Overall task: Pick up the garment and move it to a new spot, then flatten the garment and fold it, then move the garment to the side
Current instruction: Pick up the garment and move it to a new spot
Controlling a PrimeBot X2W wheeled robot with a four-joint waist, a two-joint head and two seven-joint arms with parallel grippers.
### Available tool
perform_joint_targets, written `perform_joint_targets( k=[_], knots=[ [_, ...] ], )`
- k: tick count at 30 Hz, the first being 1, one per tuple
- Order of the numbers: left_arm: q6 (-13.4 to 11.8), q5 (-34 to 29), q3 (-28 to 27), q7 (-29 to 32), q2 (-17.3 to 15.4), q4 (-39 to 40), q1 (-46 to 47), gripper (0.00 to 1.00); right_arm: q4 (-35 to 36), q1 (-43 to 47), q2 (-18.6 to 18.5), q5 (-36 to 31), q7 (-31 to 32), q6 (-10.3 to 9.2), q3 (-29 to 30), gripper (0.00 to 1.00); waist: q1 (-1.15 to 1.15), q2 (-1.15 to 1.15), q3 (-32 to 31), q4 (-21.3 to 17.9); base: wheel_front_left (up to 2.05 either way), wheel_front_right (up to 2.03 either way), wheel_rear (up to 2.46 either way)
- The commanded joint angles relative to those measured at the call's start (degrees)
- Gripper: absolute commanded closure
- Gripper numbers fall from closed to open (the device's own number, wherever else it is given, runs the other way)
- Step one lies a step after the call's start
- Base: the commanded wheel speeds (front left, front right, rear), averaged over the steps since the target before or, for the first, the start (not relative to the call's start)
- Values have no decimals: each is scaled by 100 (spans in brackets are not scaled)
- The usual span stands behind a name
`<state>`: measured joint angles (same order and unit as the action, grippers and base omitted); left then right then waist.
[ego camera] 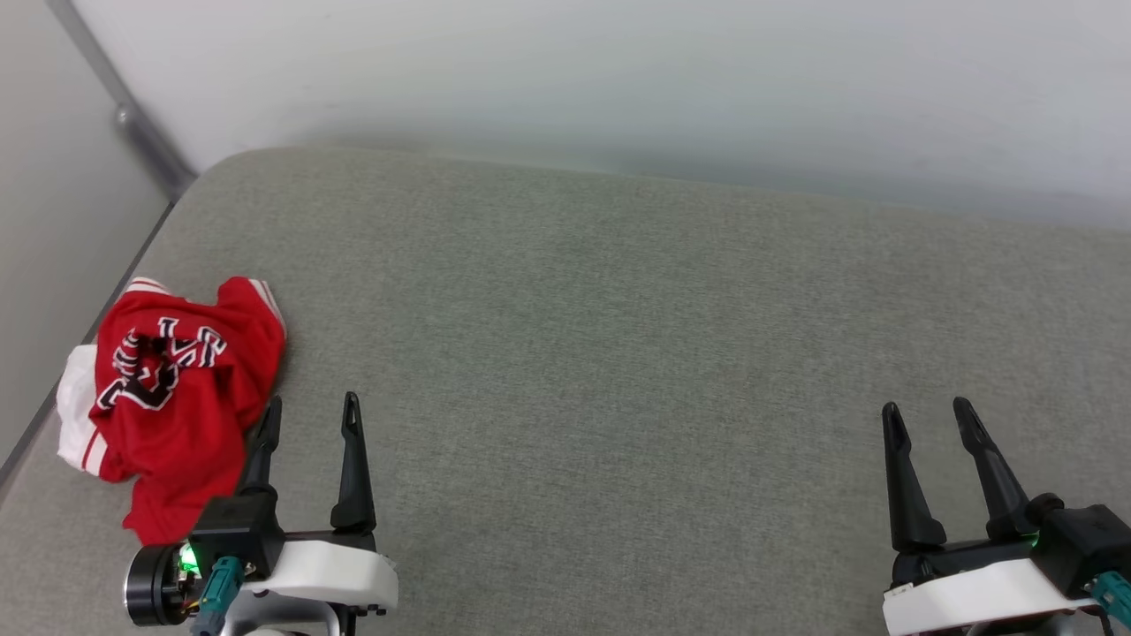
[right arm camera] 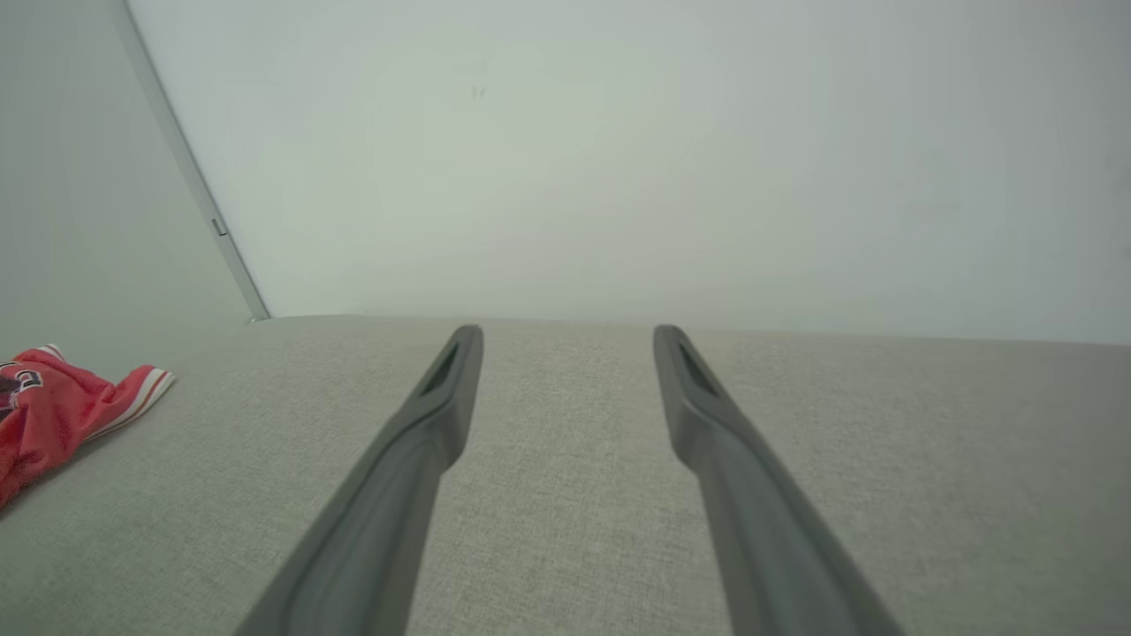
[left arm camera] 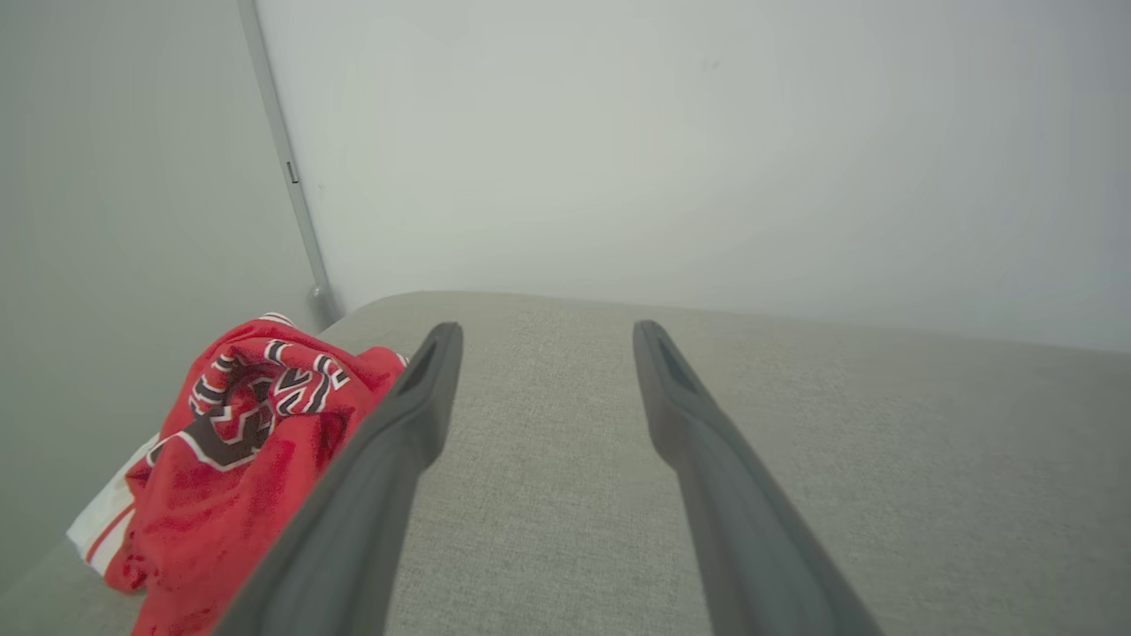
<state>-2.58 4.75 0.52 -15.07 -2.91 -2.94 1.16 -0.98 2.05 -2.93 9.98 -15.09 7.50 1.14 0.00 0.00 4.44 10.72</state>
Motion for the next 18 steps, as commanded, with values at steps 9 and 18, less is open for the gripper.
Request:
perform_joint_targets(
  k=[9,18],
  knots=[
    [-85,116,-26,-16,2,-22,11,0,25,2,9,-145,-11,-1,-75,0,0,0,34,777,0,0,0],
    [-100,167,-30,-16,2,-34,16,0,26,10,9,-232,-11,-1,-103,0,0,0,72,1316,0,0,0]
  ],
)
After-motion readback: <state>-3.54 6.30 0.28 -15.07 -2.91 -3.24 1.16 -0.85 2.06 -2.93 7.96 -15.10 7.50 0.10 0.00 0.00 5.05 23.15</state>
